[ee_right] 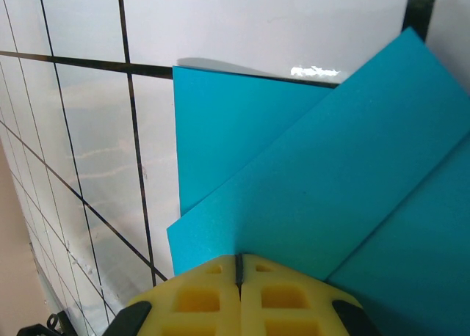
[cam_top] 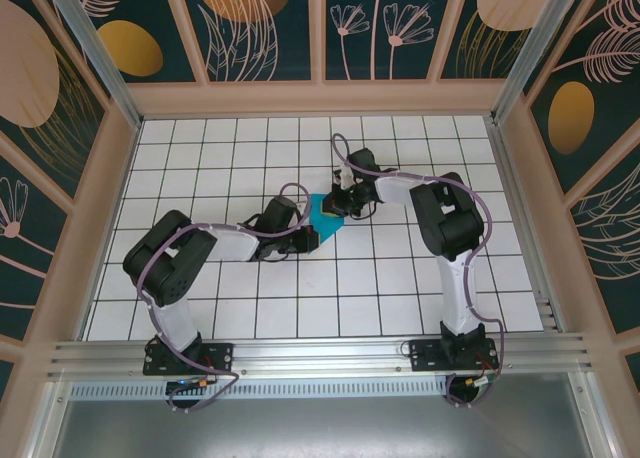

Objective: Fold a paper plane with a square sheet of paper (pick it up from the middle)

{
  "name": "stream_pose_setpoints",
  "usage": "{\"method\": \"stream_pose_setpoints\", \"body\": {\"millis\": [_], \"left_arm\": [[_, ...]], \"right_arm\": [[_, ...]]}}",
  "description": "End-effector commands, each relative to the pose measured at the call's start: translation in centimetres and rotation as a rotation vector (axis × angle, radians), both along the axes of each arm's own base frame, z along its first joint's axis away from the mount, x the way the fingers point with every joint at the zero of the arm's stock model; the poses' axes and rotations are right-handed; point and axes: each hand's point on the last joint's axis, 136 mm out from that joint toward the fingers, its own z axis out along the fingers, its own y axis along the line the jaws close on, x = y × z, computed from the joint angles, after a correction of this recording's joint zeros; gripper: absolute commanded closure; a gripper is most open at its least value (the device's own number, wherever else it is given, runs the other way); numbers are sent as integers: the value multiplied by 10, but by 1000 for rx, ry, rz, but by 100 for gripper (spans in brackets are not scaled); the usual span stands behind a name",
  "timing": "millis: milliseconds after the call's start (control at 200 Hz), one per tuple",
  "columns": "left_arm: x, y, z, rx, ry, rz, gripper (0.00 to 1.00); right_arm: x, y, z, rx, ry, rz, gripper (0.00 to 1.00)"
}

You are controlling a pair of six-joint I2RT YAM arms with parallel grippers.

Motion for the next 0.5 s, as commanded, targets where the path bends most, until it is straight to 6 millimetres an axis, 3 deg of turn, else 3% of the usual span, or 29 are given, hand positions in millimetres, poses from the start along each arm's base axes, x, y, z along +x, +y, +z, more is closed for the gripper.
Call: {"method": "stream_pose_setpoints", "body": {"millis": [0, 135, 250, 275, 360, 495], "left_arm": [[-54, 23, -37, 125, 188, -51, 100], [-46, 23, -24, 129, 159, -33, 100], [-25, 9, 6, 71, 76, -14, 100], [-18, 5, 24, 40, 31, -4, 100], [-1, -3, 47, -17, -37, 36, 99], [18, -8, 49, -43, -54, 113, 100]], "right_arm": [[-35, -60, -101, -333, 167, -77, 100], [-35, -59, -100, -330, 167, -78, 100], [-34, -59, -98, -326, 163, -78, 100], [-34, -59, -98, -325, 163, -79, 100], [-33, -57, -97, -320, 163, -79, 100], [-33, -55, -97, -311, 162, -78, 100]]}}
